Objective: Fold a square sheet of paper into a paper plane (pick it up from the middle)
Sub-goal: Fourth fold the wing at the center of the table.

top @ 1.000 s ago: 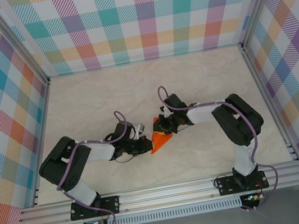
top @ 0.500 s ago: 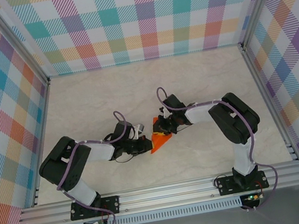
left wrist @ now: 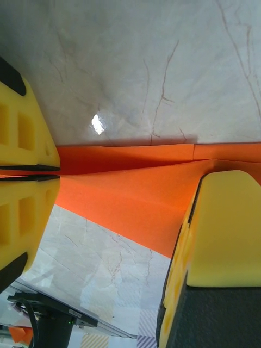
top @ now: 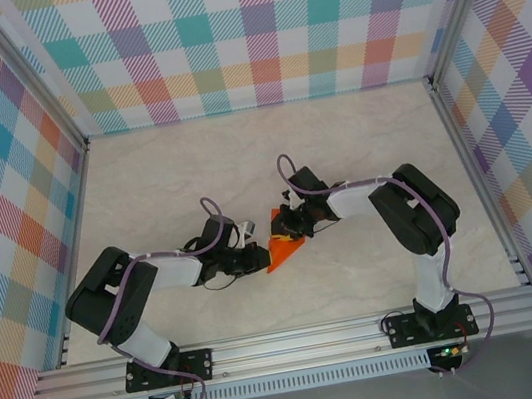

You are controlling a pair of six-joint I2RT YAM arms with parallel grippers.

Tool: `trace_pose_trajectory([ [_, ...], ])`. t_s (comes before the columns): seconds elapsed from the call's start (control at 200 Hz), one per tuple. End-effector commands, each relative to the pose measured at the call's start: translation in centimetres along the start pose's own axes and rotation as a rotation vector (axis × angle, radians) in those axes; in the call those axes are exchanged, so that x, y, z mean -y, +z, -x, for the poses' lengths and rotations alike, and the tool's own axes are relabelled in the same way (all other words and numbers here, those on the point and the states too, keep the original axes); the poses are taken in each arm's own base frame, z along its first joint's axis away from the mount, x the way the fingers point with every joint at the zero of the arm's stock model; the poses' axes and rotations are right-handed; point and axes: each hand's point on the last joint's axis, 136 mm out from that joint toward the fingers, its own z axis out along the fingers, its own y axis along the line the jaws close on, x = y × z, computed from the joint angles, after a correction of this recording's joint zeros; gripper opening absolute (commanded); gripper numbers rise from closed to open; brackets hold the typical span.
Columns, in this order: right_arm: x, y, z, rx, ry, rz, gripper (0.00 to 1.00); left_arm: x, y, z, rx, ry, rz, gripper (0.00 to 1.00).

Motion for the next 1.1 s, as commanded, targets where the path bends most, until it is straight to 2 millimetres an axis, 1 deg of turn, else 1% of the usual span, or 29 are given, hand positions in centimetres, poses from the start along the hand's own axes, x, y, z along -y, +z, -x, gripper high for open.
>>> trace_pose_trajectory([
  [0.0, 1.7, 0.8, -0.3, -0.022, 0.012, -0.051, 0.17, -2.4, -0.5, -1.4, -0.050, -0.035, 0.086, 0.10],
  [0.075, 1.9, 0.8, -0.3, -0.022, 0.014, -0.056, 0.17, -2.4, -0.5, -1.7, -0.060, -0.029, 0.084, 0.09],
  [0.165, 2.1, 0.8, -0.4, -0.023, 0.017, -0.061, 0.17, -3.0, -0.4, -2.1, -0.083, -0.037, 0.108, 0.07],
  [0.295, 2.4, 0.9, -0.5, -0.026, 0.021, -0.067, 0.17, -3.4, -0.5, -2.7, -0.102, -0.049, 0.128, 0.10],
  [0.415, 2.5, 1.0, -0.5, -0.029, 0.026, -0.070, 0.17, -3.5, -0.8, -2.6, -0.093, -0.048, 0.142, 0.13],
  [0.565, 2.6, 1.0, -0.5, -0.030, 0.026, -0.072, 0.17, -3.2, -0.9, -2.7, -0.098, -0.044, 0.134, 0.14],
  [0.75, 2.6, 1.1, -0.5, -0.030, 0.027, -0.073, 0.17, -3.3, -0.8, -3.1, -0.118, -0.040, 0.133, 0.13],
  [0.92, 2.6, 1.1, -0.5, -0.030, 0.028, -0.074, 0.17, -4.1, -1.0, -3.8, -0.153, -0.048, 0.183, 0.11],
  [0.965, 2.6, 1.2, -0.5, -0.033, 0.030, -0.074, 0.17, -4.1, -0.9, -4.0, -0.171, -0.046, 0.185, 0.10],
  [1.095, 2.8, 1.2, -0.5, -0.034, 0.034, -0.077, 0.17, -4.8, -0.9, -4.3, -0.202, -0.060, 0.236, 0.07],
])
